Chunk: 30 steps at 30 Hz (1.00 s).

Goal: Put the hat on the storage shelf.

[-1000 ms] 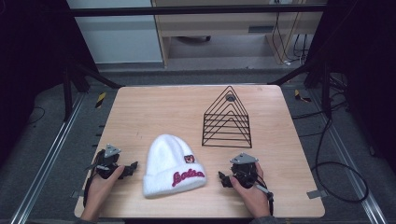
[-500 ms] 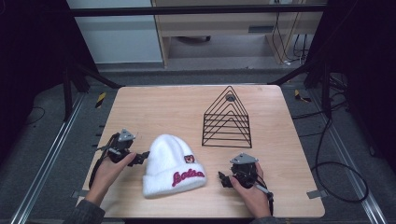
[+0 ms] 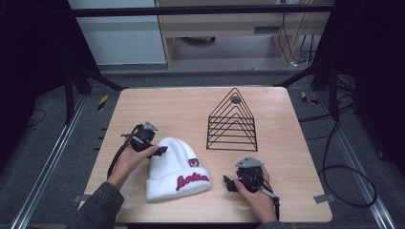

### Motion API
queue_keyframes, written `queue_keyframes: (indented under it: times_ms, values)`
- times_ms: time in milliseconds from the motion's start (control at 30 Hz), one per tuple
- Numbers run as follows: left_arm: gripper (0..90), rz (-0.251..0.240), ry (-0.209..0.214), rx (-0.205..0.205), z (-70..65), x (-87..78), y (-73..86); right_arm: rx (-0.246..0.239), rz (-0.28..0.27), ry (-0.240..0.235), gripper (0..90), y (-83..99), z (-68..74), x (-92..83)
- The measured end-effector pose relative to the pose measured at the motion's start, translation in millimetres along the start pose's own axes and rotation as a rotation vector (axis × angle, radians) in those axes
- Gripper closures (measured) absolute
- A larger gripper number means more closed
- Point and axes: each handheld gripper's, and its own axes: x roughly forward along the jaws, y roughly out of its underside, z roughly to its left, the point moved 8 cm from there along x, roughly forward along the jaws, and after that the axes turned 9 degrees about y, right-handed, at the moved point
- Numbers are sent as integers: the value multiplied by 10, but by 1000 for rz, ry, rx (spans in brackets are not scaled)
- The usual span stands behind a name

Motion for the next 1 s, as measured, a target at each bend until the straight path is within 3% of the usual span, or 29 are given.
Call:
queue_keyframes:
  times_ms: [133,367,500,800,1000]
  values:
    - [280,40,5,-13,26,96,48,0,0,0,98,0,0,0]
    - [393,57,45,-25,-13,151,66,0,0,-1,98,0,1,0]
    - [465,75,46,-10,-52,163,70,0,0,0,98,0,0,0]
    - [626,71,88,-28,-104,174,74,0,0,-1,98,0,1,0]
    - [744,69,76,6,-151,171,64,0,0,0,98,0,1,0]
